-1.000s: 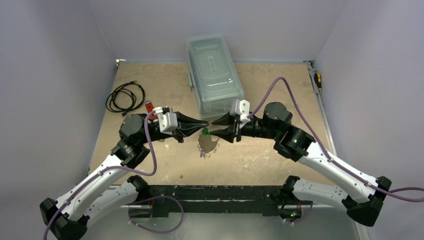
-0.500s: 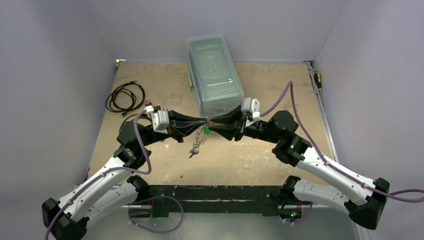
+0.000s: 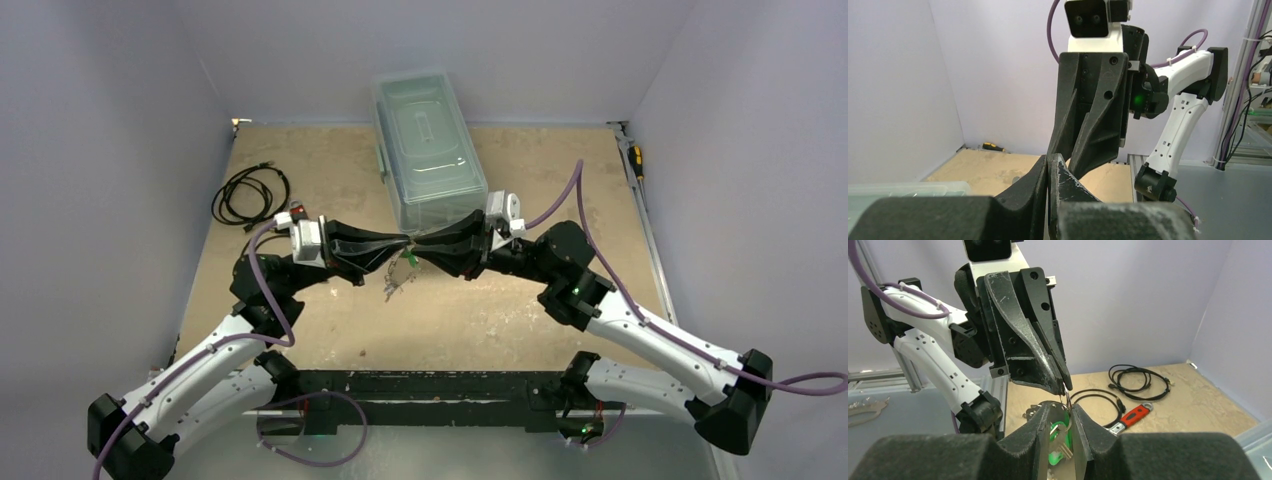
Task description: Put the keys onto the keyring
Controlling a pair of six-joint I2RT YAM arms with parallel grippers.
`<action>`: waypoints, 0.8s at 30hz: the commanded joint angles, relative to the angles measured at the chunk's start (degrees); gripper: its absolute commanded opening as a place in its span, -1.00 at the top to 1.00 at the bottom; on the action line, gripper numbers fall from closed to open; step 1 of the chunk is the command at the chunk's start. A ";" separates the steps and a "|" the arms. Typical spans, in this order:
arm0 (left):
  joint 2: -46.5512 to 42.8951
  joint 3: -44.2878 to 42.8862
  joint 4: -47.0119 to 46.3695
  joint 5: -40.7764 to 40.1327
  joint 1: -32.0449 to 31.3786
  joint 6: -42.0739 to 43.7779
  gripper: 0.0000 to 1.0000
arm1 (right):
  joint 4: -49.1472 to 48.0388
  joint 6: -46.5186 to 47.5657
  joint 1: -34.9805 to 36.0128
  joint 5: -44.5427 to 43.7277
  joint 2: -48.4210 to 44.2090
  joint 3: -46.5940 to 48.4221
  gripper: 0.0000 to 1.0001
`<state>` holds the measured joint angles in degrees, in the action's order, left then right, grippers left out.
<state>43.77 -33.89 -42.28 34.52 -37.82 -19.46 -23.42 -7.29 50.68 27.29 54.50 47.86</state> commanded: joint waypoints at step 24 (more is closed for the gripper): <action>0.00 1.25 -9.06 0.32 1.49 -3.78 1.00 | -7.14 -2.64 0.00 5.22 4.21 1.79 0.91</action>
<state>43.88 -32.88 -46.78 34.79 -37.08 -22.04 -28.18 -9.32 50.57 30.04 57.91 47.86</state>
